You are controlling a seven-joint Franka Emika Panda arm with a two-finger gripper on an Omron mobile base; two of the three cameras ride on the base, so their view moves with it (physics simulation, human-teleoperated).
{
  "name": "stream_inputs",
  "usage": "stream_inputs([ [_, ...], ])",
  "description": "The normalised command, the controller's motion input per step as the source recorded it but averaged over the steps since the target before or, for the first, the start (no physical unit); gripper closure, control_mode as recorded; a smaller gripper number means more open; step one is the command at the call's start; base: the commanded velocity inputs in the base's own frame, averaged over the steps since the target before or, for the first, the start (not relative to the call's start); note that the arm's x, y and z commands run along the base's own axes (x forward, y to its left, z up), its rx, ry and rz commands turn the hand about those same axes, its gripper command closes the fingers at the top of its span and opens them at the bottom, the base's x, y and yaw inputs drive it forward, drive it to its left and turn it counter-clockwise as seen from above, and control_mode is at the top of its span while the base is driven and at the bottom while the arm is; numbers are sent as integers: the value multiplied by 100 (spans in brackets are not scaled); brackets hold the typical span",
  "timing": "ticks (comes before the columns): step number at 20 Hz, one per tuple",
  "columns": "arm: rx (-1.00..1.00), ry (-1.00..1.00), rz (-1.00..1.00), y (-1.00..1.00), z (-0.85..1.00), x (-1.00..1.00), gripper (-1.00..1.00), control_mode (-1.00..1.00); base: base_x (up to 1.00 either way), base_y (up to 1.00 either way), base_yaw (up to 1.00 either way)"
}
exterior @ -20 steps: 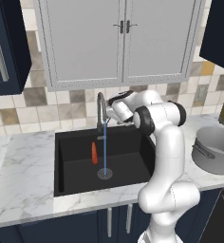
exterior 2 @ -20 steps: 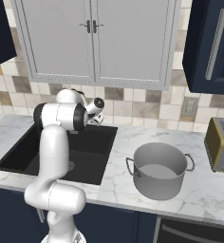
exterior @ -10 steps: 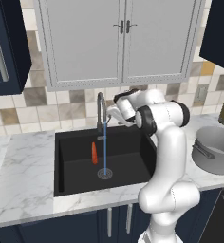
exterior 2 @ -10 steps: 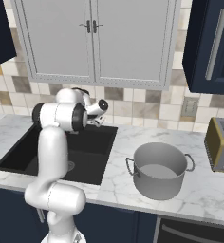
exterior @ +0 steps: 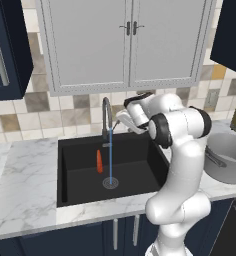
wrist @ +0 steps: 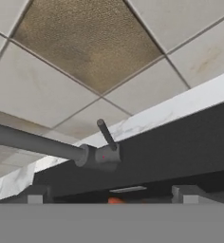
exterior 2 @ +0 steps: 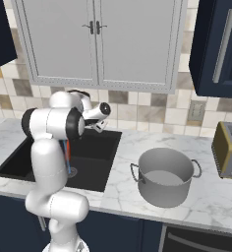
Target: Dump the carrot from the pot into the sink. Then turn on the water and wash the carrot. Then turn off the water and put the carrot back in the pot.
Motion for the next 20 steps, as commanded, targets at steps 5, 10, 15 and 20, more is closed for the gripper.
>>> stream_inputs([
  [5,0,0,-2,-9,23,-25,-100,-100,0,0,0],
  [10,-5,2,-10,-23,1,-4,-100,-100,0,0,0],
  [15,-7,6,-11,-14,0,0,-100,-100,0,0,0],
  [20,-2,8,-6,0,0,1,-100,-100,0,0,0],
])
